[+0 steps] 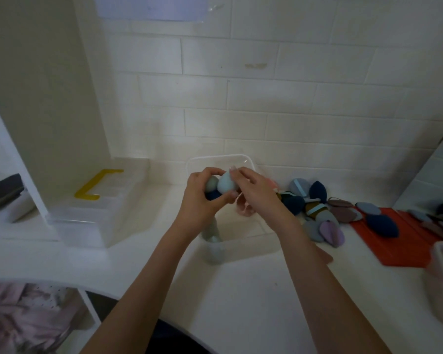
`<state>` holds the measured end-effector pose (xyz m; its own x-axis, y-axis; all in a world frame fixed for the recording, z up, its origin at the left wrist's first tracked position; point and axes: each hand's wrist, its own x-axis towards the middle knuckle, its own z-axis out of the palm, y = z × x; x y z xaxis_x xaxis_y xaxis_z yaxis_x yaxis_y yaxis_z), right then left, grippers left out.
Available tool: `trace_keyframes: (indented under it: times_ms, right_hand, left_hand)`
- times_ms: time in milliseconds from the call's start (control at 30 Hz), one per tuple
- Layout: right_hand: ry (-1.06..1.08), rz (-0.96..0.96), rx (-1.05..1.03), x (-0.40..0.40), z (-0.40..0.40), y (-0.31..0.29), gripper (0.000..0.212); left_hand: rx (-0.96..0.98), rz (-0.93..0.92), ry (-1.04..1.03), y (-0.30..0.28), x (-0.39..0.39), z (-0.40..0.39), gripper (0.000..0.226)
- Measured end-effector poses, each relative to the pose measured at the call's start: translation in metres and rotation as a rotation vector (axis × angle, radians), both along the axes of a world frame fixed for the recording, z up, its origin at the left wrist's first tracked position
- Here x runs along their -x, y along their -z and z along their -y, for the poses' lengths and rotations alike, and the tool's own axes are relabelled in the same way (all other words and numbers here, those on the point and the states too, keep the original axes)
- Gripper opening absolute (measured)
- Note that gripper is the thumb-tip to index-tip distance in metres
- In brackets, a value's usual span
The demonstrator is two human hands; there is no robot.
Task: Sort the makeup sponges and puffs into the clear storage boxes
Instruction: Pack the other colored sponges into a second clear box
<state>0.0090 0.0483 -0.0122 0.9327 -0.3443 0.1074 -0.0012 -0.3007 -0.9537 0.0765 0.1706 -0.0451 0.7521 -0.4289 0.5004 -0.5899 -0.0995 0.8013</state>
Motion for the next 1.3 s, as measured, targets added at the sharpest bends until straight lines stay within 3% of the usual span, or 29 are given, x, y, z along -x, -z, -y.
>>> trace_keyframes:
  times_ms: [133,333,600,767,867,1033,1133,1300]
  right_hand:
    - [0.146,0.043,0.037,-0.005,0.017,0.007,0.026]
    - [-0.070,-0.245,0.275,0.000,0.012,0.012,0.028]
    - [-0.051,-0.304,0.442,-0.003,0.002,0.018,0.020]
    - [0.058,-0.319,0.585,-0.007,-0.002,0.018,0.018]
    - [0.071,-0.292,0.410,-0.007,-0.003,0.023,0.020]
    - [0.040,-0.278,0.095,-0.005,0.006,0.021,0.020]
    - [0.036,-0.243,-0.043,-0.005,0.009,0.019,0.012]
    - [0.039,-0.275,-0.110,-0.002,0.009,0.016,0.039]
  left_hand:
    - [0.042,0.020,-0.070,0.002,-0.001,-0.001,0.043]
    - [0.097,0.050,-0.196,0.013,-0.005,-0.006,0.038]
    - [0.081,0.072,-0.182,0.012,-0.003,-0.005,0.026]
    - [0.201,-0.069,-0.074,0.000,-0.006,0.004,0.012]
    - [0.214,-0.109,-0.018,-0.009,-0.005,0.012,0.005]
    - [0.200,-0.346,0.111,-0.012,-0.006,0.015,0.025]
    - [0.108,-0.278,0.119,-0.006,-0.007,0.012,0.038]
    - [0.039,-0.128,0.103,-0.002,-0.003,0.013,0.048]
